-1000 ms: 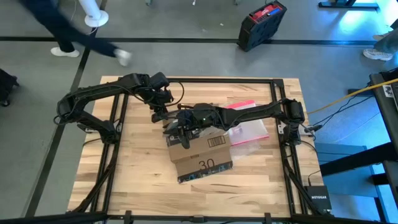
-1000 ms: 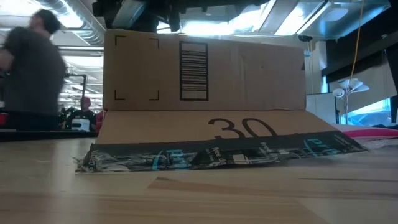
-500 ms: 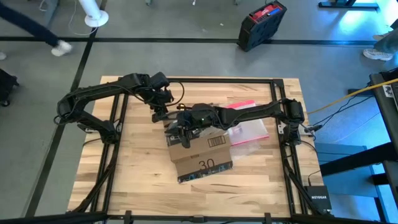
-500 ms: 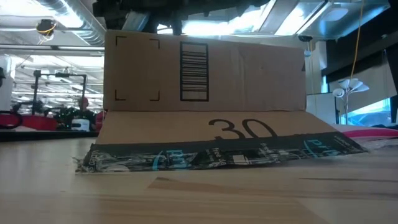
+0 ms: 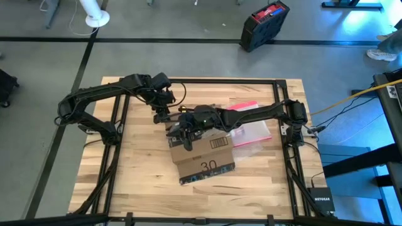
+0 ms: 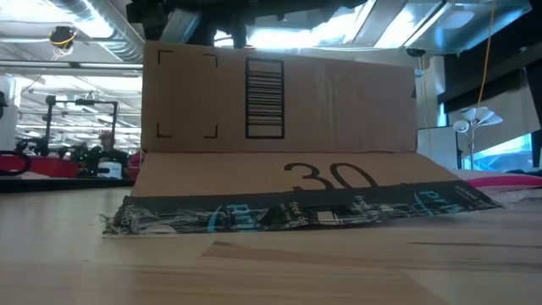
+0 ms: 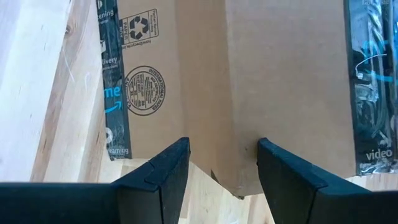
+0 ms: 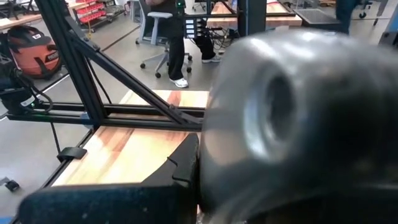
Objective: Unpack boxes
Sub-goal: Break down the cardboard box with the gray cutter until it is fully flat
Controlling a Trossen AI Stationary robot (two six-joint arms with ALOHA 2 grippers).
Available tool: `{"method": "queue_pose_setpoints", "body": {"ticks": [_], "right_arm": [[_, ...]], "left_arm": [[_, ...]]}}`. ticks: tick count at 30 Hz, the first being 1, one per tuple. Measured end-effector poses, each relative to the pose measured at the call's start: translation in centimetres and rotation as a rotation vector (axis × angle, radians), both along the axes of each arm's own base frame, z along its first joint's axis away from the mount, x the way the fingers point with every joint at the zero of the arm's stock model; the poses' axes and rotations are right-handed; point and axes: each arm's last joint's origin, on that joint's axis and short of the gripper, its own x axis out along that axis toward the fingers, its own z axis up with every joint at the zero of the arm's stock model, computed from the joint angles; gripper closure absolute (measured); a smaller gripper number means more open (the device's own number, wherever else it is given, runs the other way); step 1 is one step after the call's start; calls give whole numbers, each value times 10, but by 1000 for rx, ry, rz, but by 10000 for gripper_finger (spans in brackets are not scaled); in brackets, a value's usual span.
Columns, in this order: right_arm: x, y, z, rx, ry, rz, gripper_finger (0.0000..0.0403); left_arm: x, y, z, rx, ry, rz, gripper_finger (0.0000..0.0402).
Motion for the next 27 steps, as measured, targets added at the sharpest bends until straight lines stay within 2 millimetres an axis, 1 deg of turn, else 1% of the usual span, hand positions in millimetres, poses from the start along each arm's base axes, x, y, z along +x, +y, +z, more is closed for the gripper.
{"method": "queue_pose_setpoints", "body": {"ticks": [22, 27], "right_arm": [[1, -1, 3, -7, -31, -26, 332], [2, -1, -4, -13, 14, -27, 332]], "left_arm": [[0, 0, 0, -3, 1, 7, 227], [0, 0, 0, -5, 2, 9, 227]]}}
